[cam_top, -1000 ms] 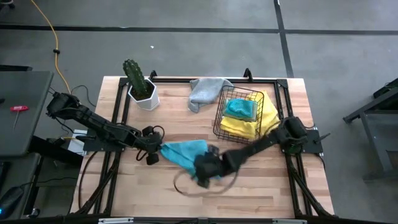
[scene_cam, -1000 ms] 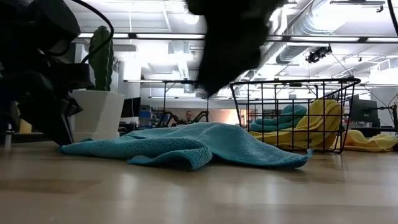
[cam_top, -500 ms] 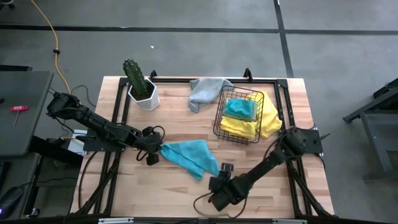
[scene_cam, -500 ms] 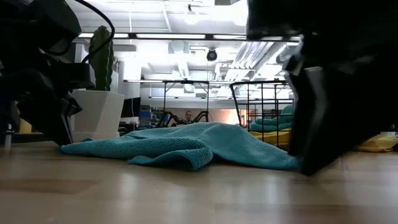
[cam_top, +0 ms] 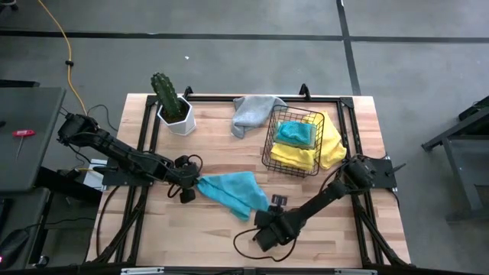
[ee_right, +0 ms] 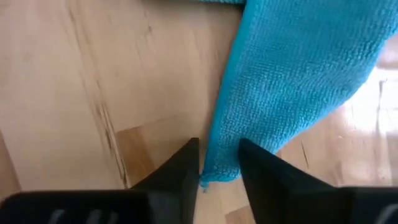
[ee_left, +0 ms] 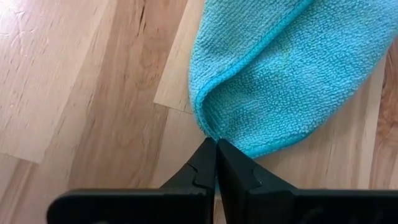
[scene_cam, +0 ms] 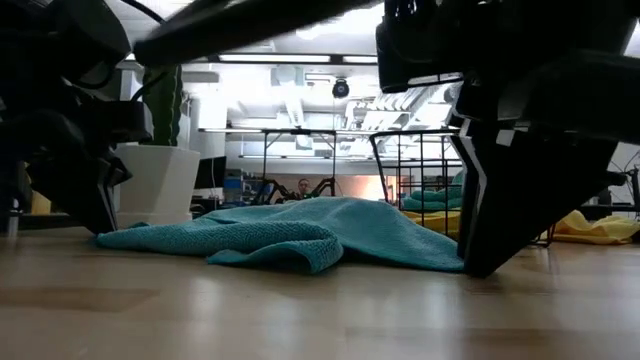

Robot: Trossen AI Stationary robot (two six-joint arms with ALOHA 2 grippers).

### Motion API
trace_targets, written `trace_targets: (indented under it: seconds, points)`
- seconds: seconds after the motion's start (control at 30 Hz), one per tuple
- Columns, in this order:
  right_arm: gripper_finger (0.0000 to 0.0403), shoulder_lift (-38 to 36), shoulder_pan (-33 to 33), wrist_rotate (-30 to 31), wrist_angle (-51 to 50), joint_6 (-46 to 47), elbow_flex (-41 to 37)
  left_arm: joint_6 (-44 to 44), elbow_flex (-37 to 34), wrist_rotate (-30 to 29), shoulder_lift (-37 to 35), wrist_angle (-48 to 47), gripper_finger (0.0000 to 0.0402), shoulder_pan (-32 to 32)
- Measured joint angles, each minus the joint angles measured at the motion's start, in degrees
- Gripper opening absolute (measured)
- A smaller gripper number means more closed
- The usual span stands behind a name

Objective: Fold microfiber towels
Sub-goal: Fold the blue microfiber towel

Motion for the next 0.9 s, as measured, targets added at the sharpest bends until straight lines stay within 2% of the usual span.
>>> trace_targets:
  seconds: [0.2,0.27,0.4,0.67,0.9]
  points:
    - [0.0011,0.0,-0.7,-3.9,-0.4,0.8,0.0,0.0,0.1,0.5,-0.1,-0.6,0.0,0.0]
    - [0.001,-0.1,-0.8,-4.7,-0.4,1.4,0.0,0.5,0.5,1.8,-0.2,-1.7,0.0,0.0]
    - [0.0003,-0.1,0.0,-5.4,-6.0,1.5,3.3,0.9,4.8,3.5,0.0,-11.0,0.0,-2.1]
    - [0.0001,-1.1,3.5,7.7,-23.2,2.9,20.1,1.5,17.4,-3.6,-0.1,-27.9,0.0,-11.1]
    - [0.0,-1.4,4.6,19.6,-34.1,2.9,32.3,-1.6,29.9,-12.0,-0.2,-47.6,0.0,-18.8]
